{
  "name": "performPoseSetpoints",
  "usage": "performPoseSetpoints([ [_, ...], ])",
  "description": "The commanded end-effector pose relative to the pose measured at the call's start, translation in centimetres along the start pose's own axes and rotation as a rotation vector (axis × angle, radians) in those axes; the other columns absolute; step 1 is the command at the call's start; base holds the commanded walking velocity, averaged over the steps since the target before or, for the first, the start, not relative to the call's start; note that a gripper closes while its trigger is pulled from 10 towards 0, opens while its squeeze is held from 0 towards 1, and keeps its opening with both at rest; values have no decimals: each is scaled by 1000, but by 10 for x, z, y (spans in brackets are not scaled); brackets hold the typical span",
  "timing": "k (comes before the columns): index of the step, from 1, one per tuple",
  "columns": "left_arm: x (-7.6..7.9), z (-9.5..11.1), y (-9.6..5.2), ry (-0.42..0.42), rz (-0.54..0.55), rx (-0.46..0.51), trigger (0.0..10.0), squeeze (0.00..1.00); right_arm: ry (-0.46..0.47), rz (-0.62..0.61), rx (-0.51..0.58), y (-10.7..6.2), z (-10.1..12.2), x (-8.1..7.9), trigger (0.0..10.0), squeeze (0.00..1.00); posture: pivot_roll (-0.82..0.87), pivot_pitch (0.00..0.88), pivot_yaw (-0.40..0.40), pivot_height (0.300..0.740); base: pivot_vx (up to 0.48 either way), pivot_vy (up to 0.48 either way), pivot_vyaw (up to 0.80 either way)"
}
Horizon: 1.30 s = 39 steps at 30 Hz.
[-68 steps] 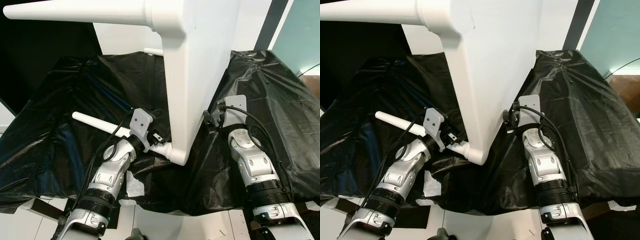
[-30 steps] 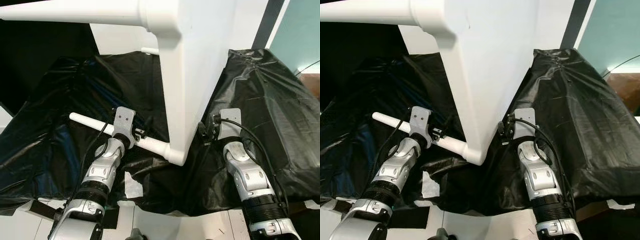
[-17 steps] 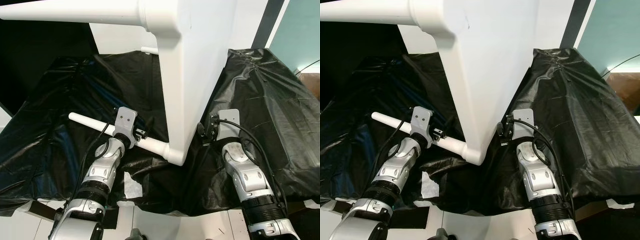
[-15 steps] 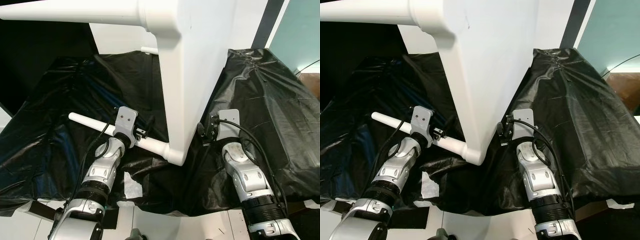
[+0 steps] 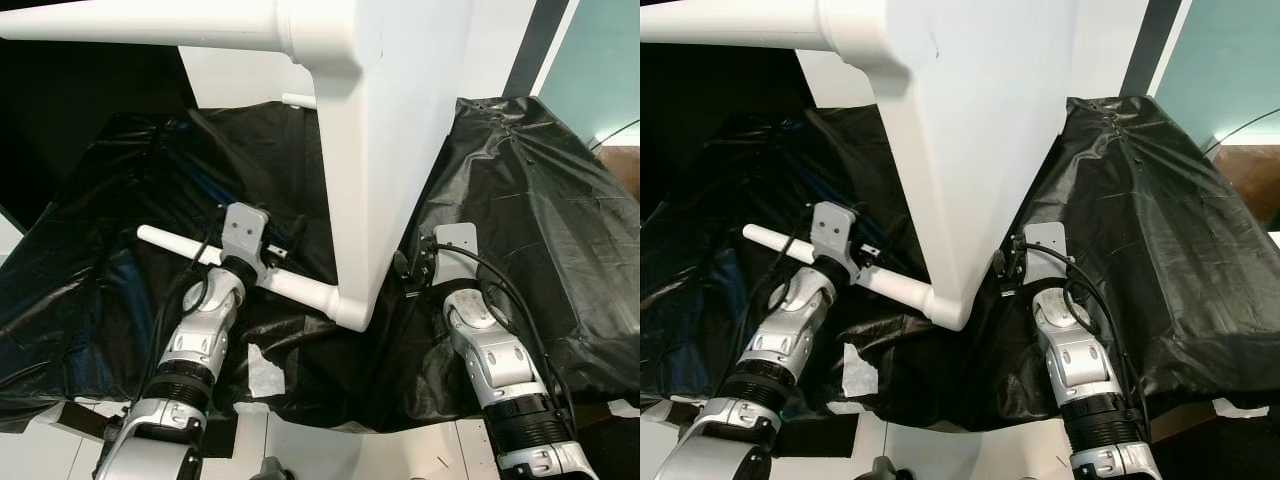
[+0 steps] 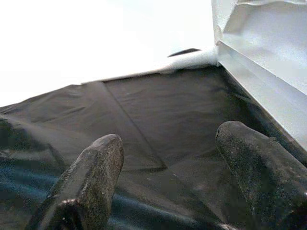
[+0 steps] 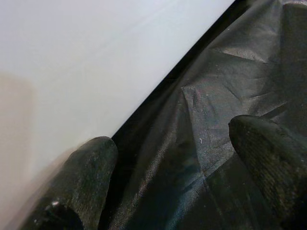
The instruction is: Building children table
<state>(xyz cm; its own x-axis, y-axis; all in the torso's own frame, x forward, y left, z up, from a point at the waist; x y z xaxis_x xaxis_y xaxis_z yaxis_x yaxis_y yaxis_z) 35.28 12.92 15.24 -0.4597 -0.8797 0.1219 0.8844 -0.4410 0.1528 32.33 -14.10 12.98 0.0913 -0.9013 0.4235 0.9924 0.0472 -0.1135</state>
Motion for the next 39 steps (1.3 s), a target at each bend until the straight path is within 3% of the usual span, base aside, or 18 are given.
performPoseSetpoints([
  [1, 5, -4, -4, -11, -129, -43, 10000, 0, 1, 10, -5, 0, 0, -3, 10000, 0, -49, 31, 52, 740, 0, 0, 0],
  [12, 10, -12, -3, -38, -123, -71, 10000, 0, 1, 15, -7, -1, -1, -4, 10000, 0, -53, 36, 50, 740, 0, 0, 0],
  [39, 4, -16, -3, -45, -78, -97, 10000, 0, 0, 17, -17, -3, -3, -5, 10000, 0, -51, 42, 56, 740, 0, 0, 0],
])
Point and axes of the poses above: a point about 5 cm out from each wrist's last joint towards the gripper, its own y axis pointing out of the wrist towards the gripper, its own z axis along the axis of the wrist's last joint, x = y × z, the point moved 1 cm from there along y, pointing out of the wrist towards the gripper, and after that the axes turned 15 degrees about -y, right-handed, at the moved point
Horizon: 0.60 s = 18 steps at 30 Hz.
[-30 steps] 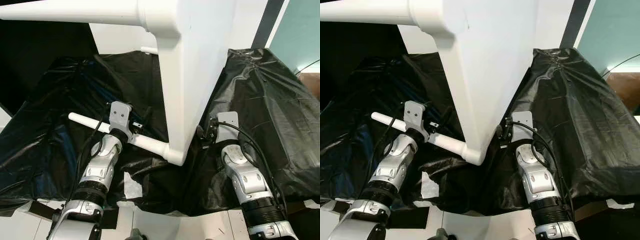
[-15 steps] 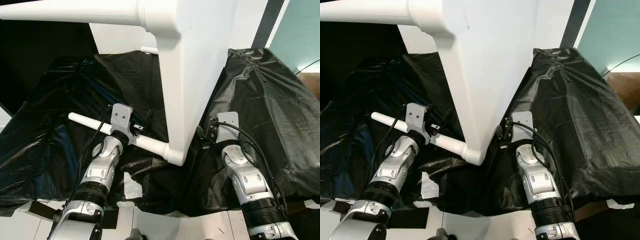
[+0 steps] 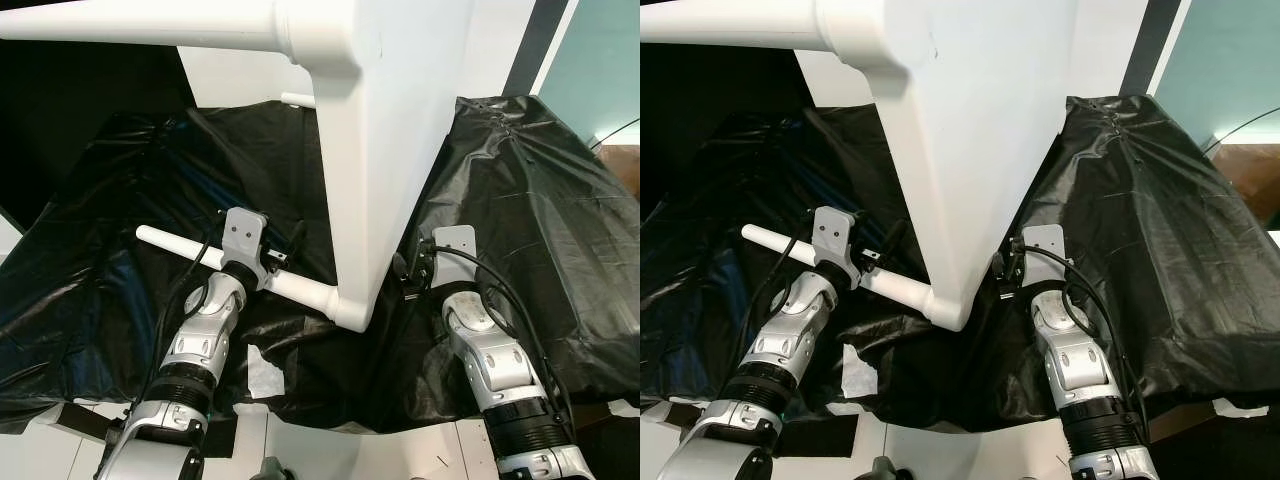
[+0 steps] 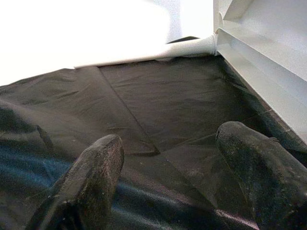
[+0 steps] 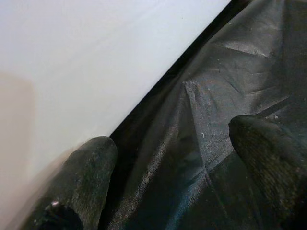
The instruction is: Building children table
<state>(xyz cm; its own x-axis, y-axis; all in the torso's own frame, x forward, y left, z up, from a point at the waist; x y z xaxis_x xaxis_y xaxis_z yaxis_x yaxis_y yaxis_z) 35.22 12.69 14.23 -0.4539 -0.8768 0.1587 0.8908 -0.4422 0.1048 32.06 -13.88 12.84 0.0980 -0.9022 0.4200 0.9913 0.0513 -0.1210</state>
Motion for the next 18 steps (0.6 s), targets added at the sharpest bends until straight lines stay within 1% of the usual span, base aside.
performPoseSetpoints([
  [1, 3, -5, -1, -31, -89, -45, 10000, 0, -3, 10, -13, 0, -2, -3, 10000, 0, -52, 41, 56, 740, 0, 0, 0],
  [5, 6, -7, -4, -34, -121, -45, 10000, 0, -6, 11, -15, 0, -3, -3, 10000, 0, -54, 38, 56, 740, 0, 0, 0],
  [8, 6, -8, -4, -28, -118, -46, 10000, 0, -7, 11, -15, 0, -3, -3, 10000, 0, -56, 39, 55, 740, 0, 0, 0],
  [9, 3, -8, -4, -3, -91, -39, 10000, 0, -8, 10, -15, 0, -3, -2, 10000, 0, -56, 38, 54, 740, 0, 0, 0],
  [10, 2, -8, -5, 48, -90, -40, 10000, 0, -9, 10, -15, 0, -3, -2, 10000, 0, -56, 36, 52, 740, 0, 0, 0],
  [12, 2, -9, -7, 121, -103, -45, 10000, 0, -11, 11, -15, 0, -3, -2, 10000, 0, -55, 35, 51, 740, 0, 0, 0],
  [13, 2, -9, -7, 121, -103, -45, 10000, 0, -11, 11, -15, 0, -3, -2, 10000, 0, -55, 35, 51, 740, 0, 0, 0],
  [14, 3, -10, -7, 141, -111, -47, 10000, 0, -12, 12, -15, 0, -3, -2, 10000, 0, -55, 33, 51, 740, 0, 0, 0],
  [18, 2, -8, -8, 126, -106, -26, 10000, 0, -14, 12, -13, 1, -3, -1, 10000, 0, -54, 31, 49, 740, 0, 0, 0],
])
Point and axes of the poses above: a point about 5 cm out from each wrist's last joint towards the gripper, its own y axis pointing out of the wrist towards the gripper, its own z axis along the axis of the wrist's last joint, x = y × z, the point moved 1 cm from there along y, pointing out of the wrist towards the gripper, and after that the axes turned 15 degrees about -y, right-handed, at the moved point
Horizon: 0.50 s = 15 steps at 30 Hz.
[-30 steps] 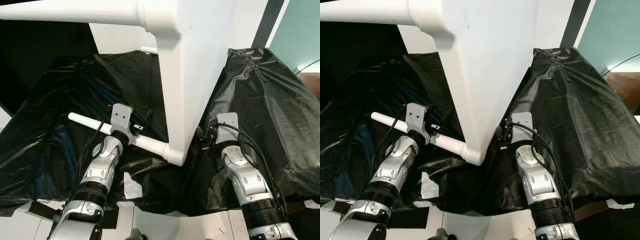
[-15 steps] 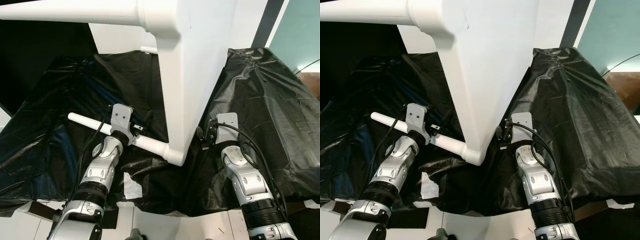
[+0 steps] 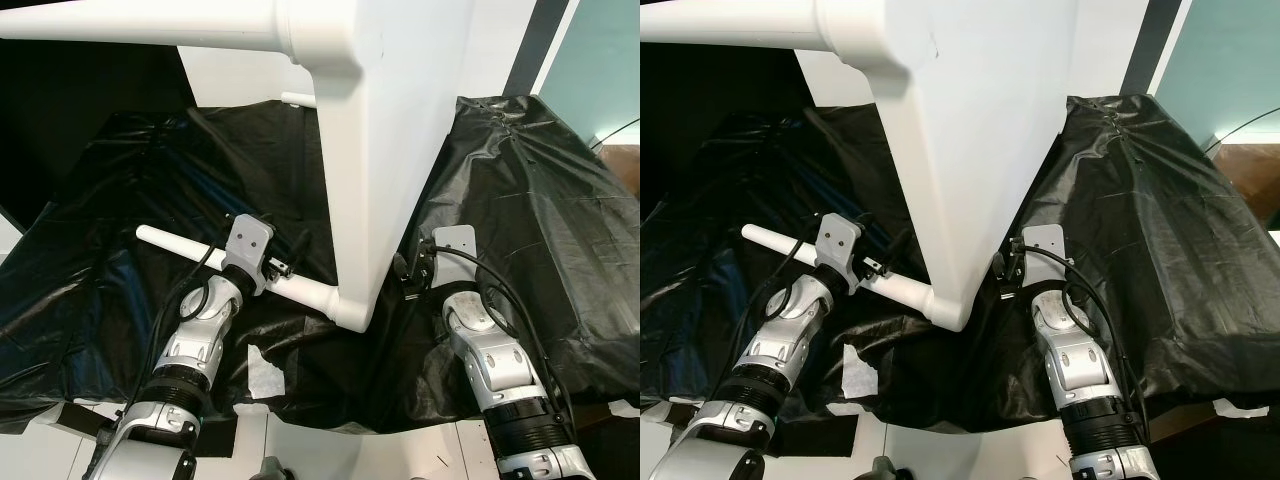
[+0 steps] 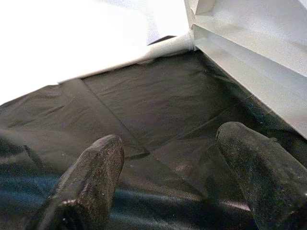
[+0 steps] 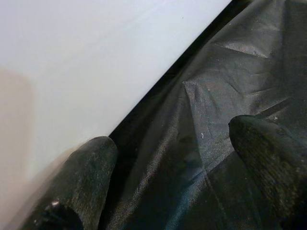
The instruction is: Building children table
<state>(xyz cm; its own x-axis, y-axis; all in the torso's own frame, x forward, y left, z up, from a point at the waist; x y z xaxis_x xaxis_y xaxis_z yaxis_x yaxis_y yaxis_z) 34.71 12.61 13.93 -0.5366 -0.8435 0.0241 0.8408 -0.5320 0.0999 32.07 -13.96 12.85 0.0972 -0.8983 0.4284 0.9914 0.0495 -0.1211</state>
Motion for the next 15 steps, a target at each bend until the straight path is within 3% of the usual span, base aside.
performPoseSetpoints([
  [1, 0, -4, -3, -5, -3, -5, 10000, 0, -6, 14, -11, 1, -2, -2, 10000, 0, -53, 29, 48, 740, 0, 0, 0],
  [15, 7, -8, -3, -6, -63, -24, 10000, 0, -16, 14, -9, 1, -2, 1, 10000, 0, -58, 25, 43, 740, 0, 0, 0],
])
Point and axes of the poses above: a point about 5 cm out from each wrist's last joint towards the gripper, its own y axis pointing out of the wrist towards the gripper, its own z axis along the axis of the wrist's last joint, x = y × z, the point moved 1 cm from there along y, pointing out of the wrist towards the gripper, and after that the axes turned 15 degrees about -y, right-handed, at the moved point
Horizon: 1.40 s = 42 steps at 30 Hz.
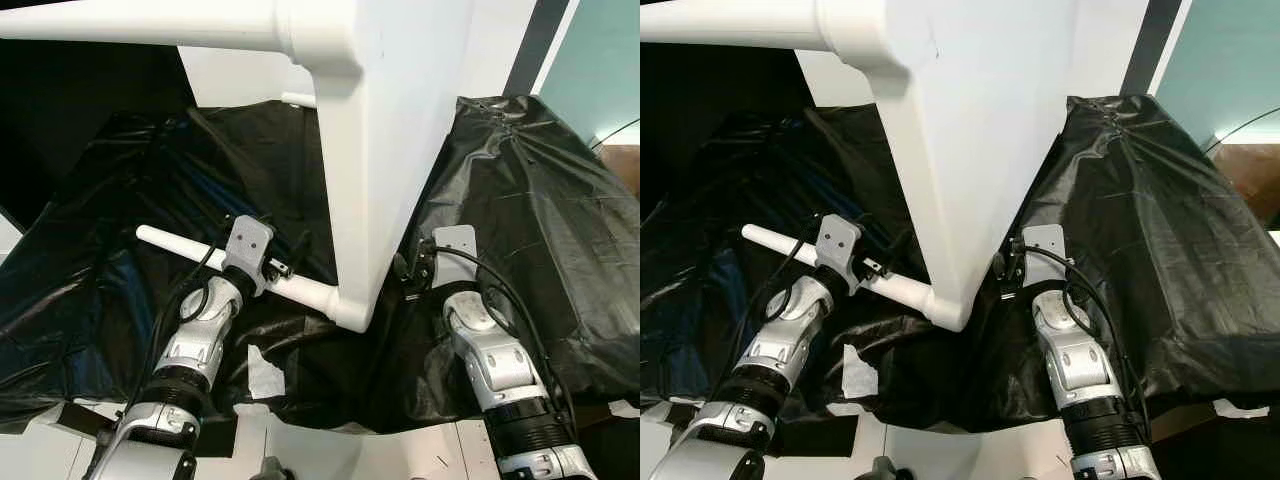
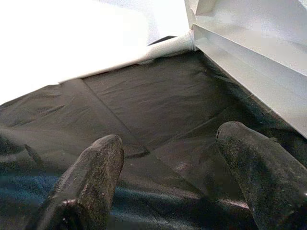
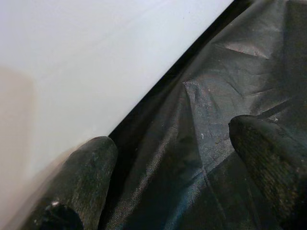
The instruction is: Building children table
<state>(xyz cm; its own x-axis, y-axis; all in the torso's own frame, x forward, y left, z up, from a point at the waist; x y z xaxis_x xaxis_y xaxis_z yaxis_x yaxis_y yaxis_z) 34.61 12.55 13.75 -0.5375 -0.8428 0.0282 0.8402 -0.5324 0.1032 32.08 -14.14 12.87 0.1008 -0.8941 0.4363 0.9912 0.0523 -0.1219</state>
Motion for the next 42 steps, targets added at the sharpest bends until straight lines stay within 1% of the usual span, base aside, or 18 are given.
performPoseSetpoints([
  [1, 6, -6, -2, -2, -62, -28, 10000, 0, -7, 11, -10, 1, -1, -1, 10000, 0, -58, 25, 43, 740, 0, 0, 0],
  [4, 11, 7, 6, -32, -82, 25, 10000, 0, -49, -37, 6, 7, 4, 16, 10000, 0, -57, 17, 43, 740, 0, 0, 0],
  [6, 14, 15, 10, -37, -97, 50, 10000, 0, -53, -62, 17, 11, 9, 26, 10000, 0, -55, 16, 43, 740, 0, 0, 0],
  [9, 17, 25, 14, -51, -115, 84, 10000, 0, -51, -87, 29, 14, 13, 37, 10000, 0, -51, 17, 42, 740, 0, 0, 0],
  [12, 19, 29, 15, -63, -129, 96, 10000, 0, -49, -91, 30, 14, 14, 38, 10000, 0, -49, 17, 42, 740, 0, 0, 0],
  [14, 24, 30, 14, -35, -171, 85, 10000, 0, -46, -83, 23, 12, 10, 33, 10000, 0, -49, 19, 44, 740, 0, 0, 0],
  [15, 26, 28, 12, -3, -196, 71, 10000, 0, -45, -77, 21, 11, 9, 30, 10000, 0, -49, 21, 44, 740, 0, 0, 0],
  [19, 31, 25, 9, 35, -238, 40, 10000, 0, -47, -75, 16, 10, 7, 27, 10000, 0, -50, 23, 47, 740, 0, 0, 0],
  [22, 32, 25, 9, 31, -251, 37, 10000, 0, -72, -97, 24, 12, 9, 33, 10000, 0, -50, 23, 48, 740, 0, 0, 0],
  [25, 40, 33, 14, 3, -277, 65, 10000, 0, -125, -140, 57, 21, 21, 48, 10000, 0, -50, 23, 48, 740, 0, 0, 0],
  [30, 48, 41, 18, -25, -291, 95, 10000, 0, -160, -143, 81, 26, 30, 53, 10000, 0, -42, 23, 46, 740, 0, 0, 0],
  [34, 54, 55, 24, -61, -302, 146, 10000, 0, -265, -154, 120, 35, 42, 56, 10000, 0, -35, 22, 45, 740, 0, 0, 0],
  [35, 54, 55, 24, -61, -302, 146, 10000, 0, -265, -154, 120, 35, 42, 56, 10000, 0, -35, 22, 45, 740, 0, 0, 0],
  [36, 56, 61, 25, -69, -312, 163, 10000, 0, -278, -178, 121, 40, 45, 64, 10000, 0, -30, 25, 44, 740, 0, 0, 0],
  [37, 56, 63, 25, -72, -315, 169, 10000, 0, -275, -187, 119, 42, 46, 66, 10000, 0, -30, 25, 44, 740, 0, 0, 0],
  [39, 57, 64, 25, -75, -317, 171, 10000, 0, -273, -193, 118, 43, 46, 68, 10000, 0, -30, 25, 44, 740, 0, 0, 0],
  [40, 57, 73, 26, -80, -322, 194, 10000, 0, -259, -220, 116, 48, 49, 79, 10000, 0, -28, 24, 42, 740, 0, 0, 0],
  [42, 57, 76, 26, -83, -324, 203, 10000, 0, -252, -229, 116, 49, 51, 83, 10000, 0, -19, 20, 40, 740, 0, 0, 0],
])
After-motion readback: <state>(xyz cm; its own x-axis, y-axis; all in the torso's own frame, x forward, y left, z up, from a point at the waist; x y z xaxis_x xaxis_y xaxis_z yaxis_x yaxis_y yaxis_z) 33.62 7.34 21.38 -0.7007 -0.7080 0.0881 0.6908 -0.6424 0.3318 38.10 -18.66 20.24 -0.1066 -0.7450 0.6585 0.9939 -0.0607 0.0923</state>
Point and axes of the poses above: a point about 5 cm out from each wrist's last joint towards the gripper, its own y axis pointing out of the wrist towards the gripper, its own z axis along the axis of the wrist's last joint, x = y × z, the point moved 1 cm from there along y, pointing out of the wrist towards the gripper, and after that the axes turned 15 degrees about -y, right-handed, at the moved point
